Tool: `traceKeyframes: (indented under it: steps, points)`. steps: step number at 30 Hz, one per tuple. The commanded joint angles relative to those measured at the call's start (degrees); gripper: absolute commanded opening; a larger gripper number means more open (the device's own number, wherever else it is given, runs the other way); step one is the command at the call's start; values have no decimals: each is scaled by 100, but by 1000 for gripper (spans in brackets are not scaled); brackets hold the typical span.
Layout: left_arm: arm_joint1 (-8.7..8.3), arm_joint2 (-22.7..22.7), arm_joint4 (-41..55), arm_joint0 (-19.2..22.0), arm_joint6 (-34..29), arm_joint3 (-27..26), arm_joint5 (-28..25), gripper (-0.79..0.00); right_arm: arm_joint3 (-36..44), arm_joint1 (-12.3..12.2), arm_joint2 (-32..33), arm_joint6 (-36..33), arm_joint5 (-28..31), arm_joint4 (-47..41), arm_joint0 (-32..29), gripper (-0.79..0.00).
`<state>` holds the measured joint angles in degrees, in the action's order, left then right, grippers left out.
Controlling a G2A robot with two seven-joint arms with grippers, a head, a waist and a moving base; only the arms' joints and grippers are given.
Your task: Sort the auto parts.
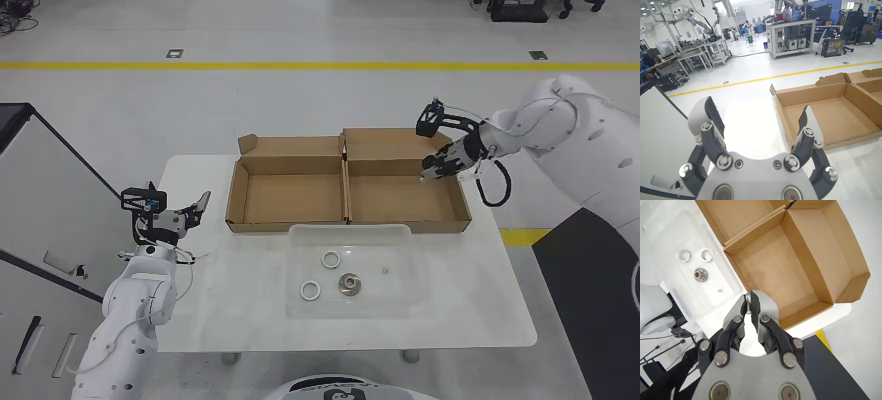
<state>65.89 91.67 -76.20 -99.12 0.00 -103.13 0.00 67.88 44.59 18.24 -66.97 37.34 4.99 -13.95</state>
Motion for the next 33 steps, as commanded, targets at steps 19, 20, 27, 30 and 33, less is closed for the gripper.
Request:
traceKeyframes:
  steps: [19,20,27,30,33]
  points:
    - [0,0,0,0,0,0,0,0,-1091,860,-850,409,409,1033,331,-785]
    - [0,0,0,0,0,0,0,0,-1155,905,-850,396,396,1120,318,-785]
    - [0,0,0,0,0,0,0,0,-1715,1221,-850,314,313,1358,169,-785]
    - [0,0,0,0,0,0,0,0,-1986,1344,-850,215,214,1231,106,-785]
    - [0,0,0,0,0,0,0,0,-2382,1508,-850,83,82,1082,62,-785]
